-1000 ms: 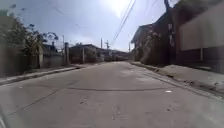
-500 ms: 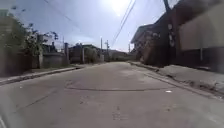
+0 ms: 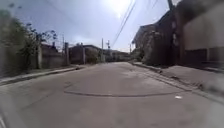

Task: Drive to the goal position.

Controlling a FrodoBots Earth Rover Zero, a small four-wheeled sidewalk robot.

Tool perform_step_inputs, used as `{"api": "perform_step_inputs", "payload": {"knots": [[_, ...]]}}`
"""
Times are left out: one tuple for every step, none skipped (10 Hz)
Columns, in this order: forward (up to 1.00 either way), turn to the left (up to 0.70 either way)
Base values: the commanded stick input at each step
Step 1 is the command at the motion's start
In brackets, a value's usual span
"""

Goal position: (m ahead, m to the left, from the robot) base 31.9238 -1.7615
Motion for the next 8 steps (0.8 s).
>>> {"api": "perform_step_inputs", "payload": {"knots": [[1.00,-0.33],[1.00,-0.33],[1.00,0.07],[1.00,-0.19],[1.00,-0.33],[1.00,-0.18],[1.00,0.07],[1.00,0.07]]}}
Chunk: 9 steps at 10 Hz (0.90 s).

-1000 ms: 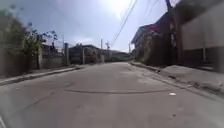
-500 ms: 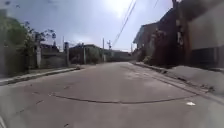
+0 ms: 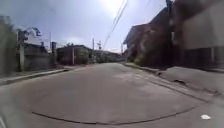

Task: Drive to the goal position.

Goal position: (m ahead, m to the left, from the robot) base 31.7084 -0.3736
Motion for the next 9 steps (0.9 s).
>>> {"api": "perform_step_inputs", "payload": {"knots": [[1.00,0.07],[1.00,0.07],[1.00,0.07],[1.00,-0.08],[1.00,-0.33],[1.00,-0.33],[1.00,-0.33],[1.00,-0.25],[1.00,-0.05]]}}
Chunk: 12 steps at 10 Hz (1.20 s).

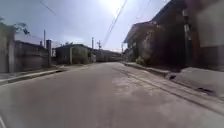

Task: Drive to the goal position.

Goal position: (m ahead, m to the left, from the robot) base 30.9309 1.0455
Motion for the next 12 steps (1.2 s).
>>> {"api": "perform_step_inputs", "payload": {"knots": [[1.00,0.07],[1.00,0.07],[1.00,0.07],[1.00,-0.32],[1.00,-0.33],[1.00,-0.15],[1.00,0.05],[1.00,0.07],[1.00,0.07],[1.00,0.07],[1.00,0.07],[1.00,0.07]]}}
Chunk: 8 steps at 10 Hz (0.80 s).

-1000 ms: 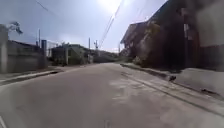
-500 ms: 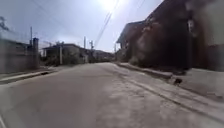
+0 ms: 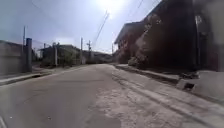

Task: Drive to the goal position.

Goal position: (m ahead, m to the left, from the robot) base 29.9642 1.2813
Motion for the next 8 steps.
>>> {"api": "perform_step_inputs", "payload": {"knots": [[1.00,0.07],[1.00,0.07],[1.00,-0.22],[1.00,-0.04],[1.00,0.07],[1.00,0.07],[1.00,0.07],[1.00,0.07]]}}
